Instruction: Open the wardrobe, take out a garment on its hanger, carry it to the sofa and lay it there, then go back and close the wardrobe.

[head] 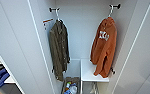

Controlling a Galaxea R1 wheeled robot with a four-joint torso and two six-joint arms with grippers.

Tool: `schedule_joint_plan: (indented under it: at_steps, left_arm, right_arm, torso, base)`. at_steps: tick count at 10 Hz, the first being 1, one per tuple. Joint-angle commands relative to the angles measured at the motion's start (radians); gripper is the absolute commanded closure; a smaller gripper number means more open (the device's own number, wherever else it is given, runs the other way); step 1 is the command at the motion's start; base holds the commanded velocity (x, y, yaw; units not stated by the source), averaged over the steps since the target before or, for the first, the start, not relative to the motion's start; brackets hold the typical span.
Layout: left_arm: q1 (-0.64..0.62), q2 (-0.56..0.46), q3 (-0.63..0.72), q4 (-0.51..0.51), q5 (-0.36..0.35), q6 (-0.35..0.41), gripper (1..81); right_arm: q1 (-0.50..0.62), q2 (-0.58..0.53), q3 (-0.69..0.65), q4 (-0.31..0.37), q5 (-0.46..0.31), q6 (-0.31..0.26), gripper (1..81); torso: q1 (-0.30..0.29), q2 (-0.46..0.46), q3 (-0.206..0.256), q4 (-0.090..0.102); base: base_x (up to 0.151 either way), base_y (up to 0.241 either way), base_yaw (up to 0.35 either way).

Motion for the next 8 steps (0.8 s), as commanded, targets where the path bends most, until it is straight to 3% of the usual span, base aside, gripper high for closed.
schedule_joint_plan:
  at_steps: [1,4,5,6,7,8]
  left_arm:
    - [-0.018,0.004,0.001,-0.022,0.056,0.003,1.0]
    - [0.023,0.045,-0.062,-0.129,0.015,0.032,1.0]
    - [0.036,0.066,-0.097,-0.208,-0.027,0.15,1.0]
    - [0.034,0.077,-0.111,-0.348,-0.026,0.291,1.0]
    - [0.03,0.073,-0.101,-0.449,-0.02,0.403,1.0]
    - [0.025,0.063,-0.093,-0.455,-0.015,0.413,1.0]
  right_arm:
    - [0.028,-0.006,0.009,-0.007,-0.064,0.0,1.0]
    - [0.026,-0.011,0.008,-0.07,-0.103,0.03,1.0]
    - [0.025,-0.009,0.009,-0.137,-0.103,0.093,1.0]
    - [0.02,-0.006,0.009,-0.25,-0.103,0.187,1.0]
    - [0.014,-0.006,0.006,-0.393,-0.095,0.333,1.0]
    - [0.015,-0.014,0.009,-0.464,-0.091,0.424,1.0]
  torso:
    - [0.0,0.0,0.0,0.0]
    - [0.0,0.0,0.0,0.0]
    - [0.0,0.0,0.0,0.0]
    - [0.0,0.0,0.0,0.0]
    - [0.0,0.0,0.0,0.0]
    - [0.0,0.0,0.0,0.0]
  base:
    - [0.0,0.0,0.0]
    - [0.0,0.0,0.0]
    - [0.0,0.0,0.0]
    - [0.0,0.0,0.0]
    - [0.0,0.0,0.0]
    - [0.0,0.0,0.0]
